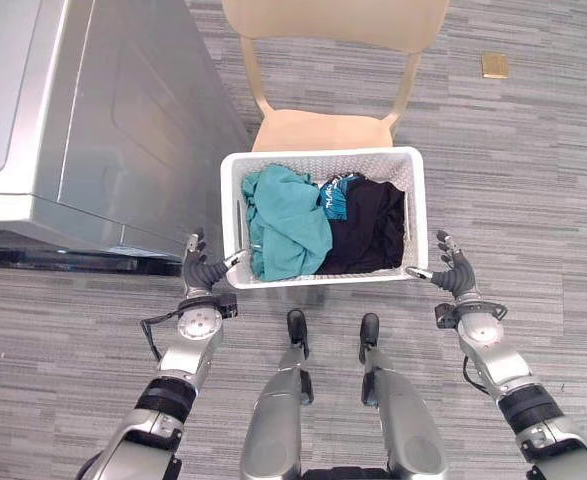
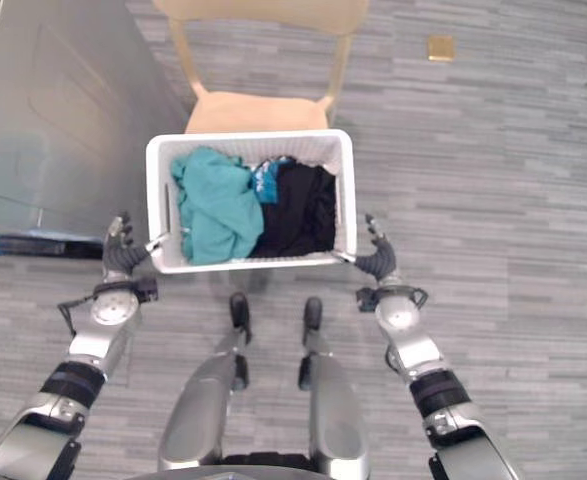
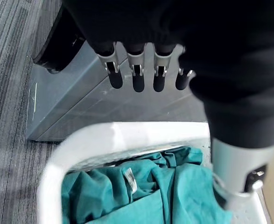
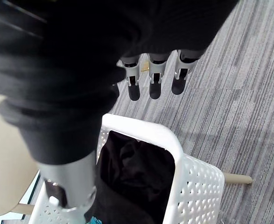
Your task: Grab the laundry basket,head to the washer,open it,put in the laundry and shut it.
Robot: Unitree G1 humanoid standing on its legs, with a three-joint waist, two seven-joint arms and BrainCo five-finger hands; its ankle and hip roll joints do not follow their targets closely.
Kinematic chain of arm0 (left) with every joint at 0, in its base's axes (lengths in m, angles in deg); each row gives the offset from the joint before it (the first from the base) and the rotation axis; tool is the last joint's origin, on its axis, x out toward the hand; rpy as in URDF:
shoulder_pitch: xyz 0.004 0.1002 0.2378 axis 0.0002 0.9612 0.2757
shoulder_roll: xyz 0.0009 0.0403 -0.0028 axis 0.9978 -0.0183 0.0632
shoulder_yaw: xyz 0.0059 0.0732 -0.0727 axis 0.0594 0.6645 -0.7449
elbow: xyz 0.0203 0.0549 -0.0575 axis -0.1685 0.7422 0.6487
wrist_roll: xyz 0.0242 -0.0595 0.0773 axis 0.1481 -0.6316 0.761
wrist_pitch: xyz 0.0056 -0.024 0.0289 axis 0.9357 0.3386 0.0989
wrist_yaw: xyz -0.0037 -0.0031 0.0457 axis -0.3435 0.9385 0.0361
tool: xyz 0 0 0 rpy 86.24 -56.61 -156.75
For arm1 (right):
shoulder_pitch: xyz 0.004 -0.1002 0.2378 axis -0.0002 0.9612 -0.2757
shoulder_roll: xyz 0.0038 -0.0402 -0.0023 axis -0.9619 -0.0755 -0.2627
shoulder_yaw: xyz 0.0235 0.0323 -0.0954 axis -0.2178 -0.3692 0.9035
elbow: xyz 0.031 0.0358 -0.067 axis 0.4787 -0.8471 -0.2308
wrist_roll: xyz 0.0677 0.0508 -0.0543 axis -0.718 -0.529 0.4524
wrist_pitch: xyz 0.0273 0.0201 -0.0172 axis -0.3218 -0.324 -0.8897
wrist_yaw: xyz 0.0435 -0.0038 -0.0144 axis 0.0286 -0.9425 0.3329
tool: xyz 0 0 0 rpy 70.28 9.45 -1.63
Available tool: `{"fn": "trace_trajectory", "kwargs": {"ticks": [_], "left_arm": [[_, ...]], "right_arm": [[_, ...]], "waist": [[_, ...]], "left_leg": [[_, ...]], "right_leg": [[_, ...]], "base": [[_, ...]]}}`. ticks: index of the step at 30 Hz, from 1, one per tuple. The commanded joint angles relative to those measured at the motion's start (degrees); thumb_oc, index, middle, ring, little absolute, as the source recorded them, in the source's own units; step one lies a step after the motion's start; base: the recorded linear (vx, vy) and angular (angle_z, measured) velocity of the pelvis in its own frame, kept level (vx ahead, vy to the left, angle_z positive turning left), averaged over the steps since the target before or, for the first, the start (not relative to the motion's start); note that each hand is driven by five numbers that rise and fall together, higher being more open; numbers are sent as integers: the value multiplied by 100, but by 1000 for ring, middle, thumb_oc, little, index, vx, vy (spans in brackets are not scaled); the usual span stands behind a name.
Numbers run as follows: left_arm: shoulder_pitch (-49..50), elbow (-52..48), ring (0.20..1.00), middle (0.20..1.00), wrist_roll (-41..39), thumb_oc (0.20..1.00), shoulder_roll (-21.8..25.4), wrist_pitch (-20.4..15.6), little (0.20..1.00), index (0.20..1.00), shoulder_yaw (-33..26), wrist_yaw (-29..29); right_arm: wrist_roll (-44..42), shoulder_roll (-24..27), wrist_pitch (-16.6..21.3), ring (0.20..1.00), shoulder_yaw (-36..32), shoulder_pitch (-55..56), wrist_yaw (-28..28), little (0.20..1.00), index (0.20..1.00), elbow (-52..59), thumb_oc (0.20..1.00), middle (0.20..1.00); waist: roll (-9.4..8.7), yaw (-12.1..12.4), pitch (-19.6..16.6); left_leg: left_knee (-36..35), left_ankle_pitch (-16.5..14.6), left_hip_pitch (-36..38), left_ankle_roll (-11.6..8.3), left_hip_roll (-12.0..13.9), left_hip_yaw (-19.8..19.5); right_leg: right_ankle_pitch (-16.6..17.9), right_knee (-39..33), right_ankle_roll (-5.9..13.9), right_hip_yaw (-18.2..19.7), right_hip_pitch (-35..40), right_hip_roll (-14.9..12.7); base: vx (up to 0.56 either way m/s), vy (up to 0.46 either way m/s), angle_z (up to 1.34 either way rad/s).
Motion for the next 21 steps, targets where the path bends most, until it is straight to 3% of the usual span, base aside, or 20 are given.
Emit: {"fn": "trace_trajectory", "kwargs": {"ticks": [1, 12, 21], "left_arm": [[-28, 146, 1000, 1000, -194, 1000, -18, -259, 1000, 1000, -7, 66], [1603, -210, 1000, 1000, 112, 1000, -49, -6, 1000, 1000, -505, -593], [2457, 965, 1000, 1000, 309, 1000, -252, 241, 1000, 1000, -635, -1117]], "right_arm": [[-25, -4, 250, 1000, 122, 69, -59, 1000, 1000, 128, 1000, 1000], [176, 217, 52, 1000, -500, 1319, 457, 1000, 1000, 141, 1000, 1000], [158, 186, 50, 1000, -526, 1910, 1054, 1000, 1000, -833, 1000, 1000]], "waist": [[-158, 26, -673], [-126, 99, -883], [13, 231, -1147]], "left_leg": [[683, -299, -546, -295, 195, -224], [521, -370, 270, -305, 292, -311], [292, -273, 884, -361, 414, -407]], "right_leg": [[-522, 398, 460, 68, -268, -438], [-942, 634, 441, 32, 459, -377], [-1159, 512, 413, -167, 1105, -278]], "base": [[-27, -16, -4], [69, -49, 4], [37, -94, 11]]}}
